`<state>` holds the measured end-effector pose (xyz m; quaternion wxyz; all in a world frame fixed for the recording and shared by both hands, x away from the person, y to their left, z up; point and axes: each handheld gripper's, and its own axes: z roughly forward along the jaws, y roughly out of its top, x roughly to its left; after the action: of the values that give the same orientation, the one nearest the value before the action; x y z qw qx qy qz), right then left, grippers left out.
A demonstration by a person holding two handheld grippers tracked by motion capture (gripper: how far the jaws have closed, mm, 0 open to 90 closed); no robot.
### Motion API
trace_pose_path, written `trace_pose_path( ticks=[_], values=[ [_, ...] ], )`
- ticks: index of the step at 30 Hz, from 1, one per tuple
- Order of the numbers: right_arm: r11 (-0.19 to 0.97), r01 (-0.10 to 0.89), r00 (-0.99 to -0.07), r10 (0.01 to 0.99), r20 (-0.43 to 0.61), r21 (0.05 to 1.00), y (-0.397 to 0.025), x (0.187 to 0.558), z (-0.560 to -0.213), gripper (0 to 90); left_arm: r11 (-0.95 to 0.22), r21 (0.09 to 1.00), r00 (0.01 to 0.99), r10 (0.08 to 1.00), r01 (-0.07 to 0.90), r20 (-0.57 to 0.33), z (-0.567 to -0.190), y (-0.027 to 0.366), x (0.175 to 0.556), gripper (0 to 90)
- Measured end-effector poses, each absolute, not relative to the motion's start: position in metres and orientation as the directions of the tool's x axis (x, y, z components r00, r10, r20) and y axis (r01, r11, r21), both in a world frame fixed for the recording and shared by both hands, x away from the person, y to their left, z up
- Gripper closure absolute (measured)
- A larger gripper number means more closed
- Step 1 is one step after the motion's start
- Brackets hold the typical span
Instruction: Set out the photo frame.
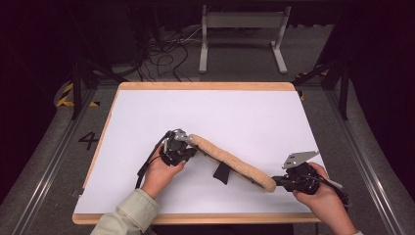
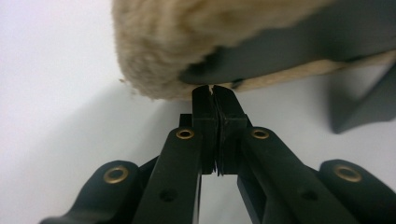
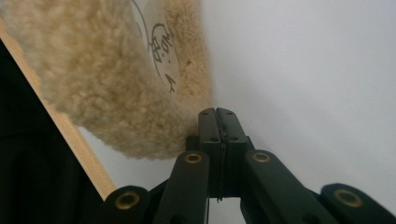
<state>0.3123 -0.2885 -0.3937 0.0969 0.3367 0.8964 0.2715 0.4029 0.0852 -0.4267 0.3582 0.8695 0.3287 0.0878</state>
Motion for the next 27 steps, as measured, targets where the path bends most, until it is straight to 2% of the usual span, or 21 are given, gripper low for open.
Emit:
trace_pose_path(
  ticks=[6, 8, 16, 27],
  values=[
    [0.617, 0.559, -0.742, 0.670, 0.003, 0.553, -0.292, 0.315, -0.392, 90.0, -0.536, 0.715, 0.824, 0.558, 0.448, -0.098, -0.419, 0.085, 0.373, 88.4],
    [0.614, 0.562, -0.740, 0.672, 0.006, 0.554, -0.292, 0.316, -0.393, 90.0, -0.552, 0.738, 0.860, 0.504, 0.389, -0.076, -0.417, 0.080, 0.365, 87.7],
    [0.614, 0.563, -0.740, 0.672, 0.007, 0.553, -0.290, 0.317, -0.395, 90.0, -0.543, 0.772, 0.909, 0.404, 0.330, -0.105, -0.416, 0.053, 0.345, 89.5],
    [0.600, 0.573, -0.729, 0.684, 0.014, 0.559, -0.293, 0.318, -0.396, 90.0, -0.557, 0.784, 0.933, 0.350, 0.274, -0.077, -0.427, 0.008, 0.336, 90.0]
  ],
)
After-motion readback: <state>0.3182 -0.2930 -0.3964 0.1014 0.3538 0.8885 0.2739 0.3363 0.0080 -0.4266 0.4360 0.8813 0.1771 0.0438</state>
